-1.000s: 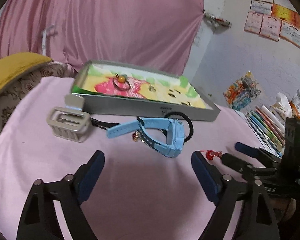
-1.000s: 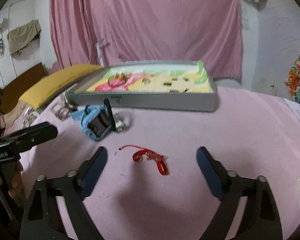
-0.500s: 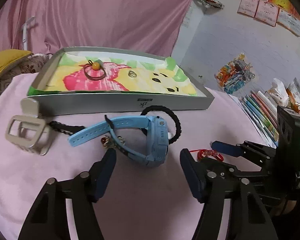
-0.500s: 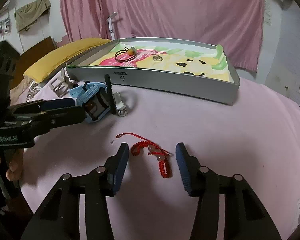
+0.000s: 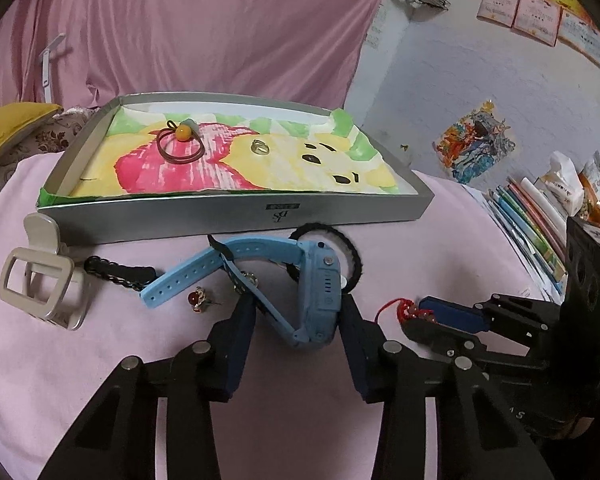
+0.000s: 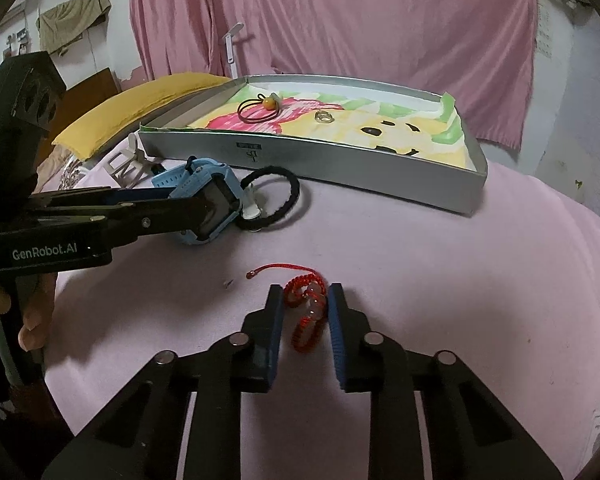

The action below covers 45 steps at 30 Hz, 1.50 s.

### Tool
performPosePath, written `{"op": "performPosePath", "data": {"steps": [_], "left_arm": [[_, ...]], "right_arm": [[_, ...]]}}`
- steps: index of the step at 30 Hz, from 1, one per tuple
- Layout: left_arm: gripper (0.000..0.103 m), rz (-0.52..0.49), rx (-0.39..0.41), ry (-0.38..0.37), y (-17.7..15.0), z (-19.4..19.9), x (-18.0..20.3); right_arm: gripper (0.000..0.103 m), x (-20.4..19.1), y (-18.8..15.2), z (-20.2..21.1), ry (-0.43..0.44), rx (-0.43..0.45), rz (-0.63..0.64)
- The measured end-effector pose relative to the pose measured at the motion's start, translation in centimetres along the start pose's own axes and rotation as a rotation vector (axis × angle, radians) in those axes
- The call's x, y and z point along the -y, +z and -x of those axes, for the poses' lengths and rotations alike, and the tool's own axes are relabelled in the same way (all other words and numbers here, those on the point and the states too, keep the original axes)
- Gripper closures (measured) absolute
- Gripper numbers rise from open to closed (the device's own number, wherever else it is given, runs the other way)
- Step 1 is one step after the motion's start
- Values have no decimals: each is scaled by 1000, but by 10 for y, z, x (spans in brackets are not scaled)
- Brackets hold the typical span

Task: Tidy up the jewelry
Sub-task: 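Grasp the blue smartwatch with the left tool while the right tool grasps the red cord, then lift and carry the watch and red cord over the tray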

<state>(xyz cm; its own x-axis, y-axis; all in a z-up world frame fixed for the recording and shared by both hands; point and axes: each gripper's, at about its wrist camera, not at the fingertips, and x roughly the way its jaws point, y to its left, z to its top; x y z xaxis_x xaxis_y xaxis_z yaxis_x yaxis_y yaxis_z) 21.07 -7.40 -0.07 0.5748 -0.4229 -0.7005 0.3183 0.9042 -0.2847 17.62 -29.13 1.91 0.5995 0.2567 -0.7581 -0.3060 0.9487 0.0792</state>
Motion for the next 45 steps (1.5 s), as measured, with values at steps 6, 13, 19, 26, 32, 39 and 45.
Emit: {"op": "performPosePath", "data": {"steps": [6, 13, 19, 26, 32, 39, 45], "left_arm": [[77, -24, -4, 1, -2, 1, 4], [82, -29, -8, -21, -15, 13, 7], [82, -11, 6, -43, -37, 31, 6], [83, -37, 88, -39, -52, 55, 3], [83, -33, 144, -27, -50, 66, 0], [83, -68, 278, 8, -31, 86, 3], [83, -99, 354, 47, -5, 93, -1]], "right_arm": [[91, 1, -4, 2, 4, 10, -30], [96, 1, -12, 7, 19, 17, -65], [96, -5, -19, 10, 36, 25, -78], [96, -11, -25, 15, 63, 61, -109], [96, -14, -23, 19, 70, 109, -130], [96, -17, -3, 36, 75, 257, -162], [96, -23, 22, 43, 83, 366, -155]]}}
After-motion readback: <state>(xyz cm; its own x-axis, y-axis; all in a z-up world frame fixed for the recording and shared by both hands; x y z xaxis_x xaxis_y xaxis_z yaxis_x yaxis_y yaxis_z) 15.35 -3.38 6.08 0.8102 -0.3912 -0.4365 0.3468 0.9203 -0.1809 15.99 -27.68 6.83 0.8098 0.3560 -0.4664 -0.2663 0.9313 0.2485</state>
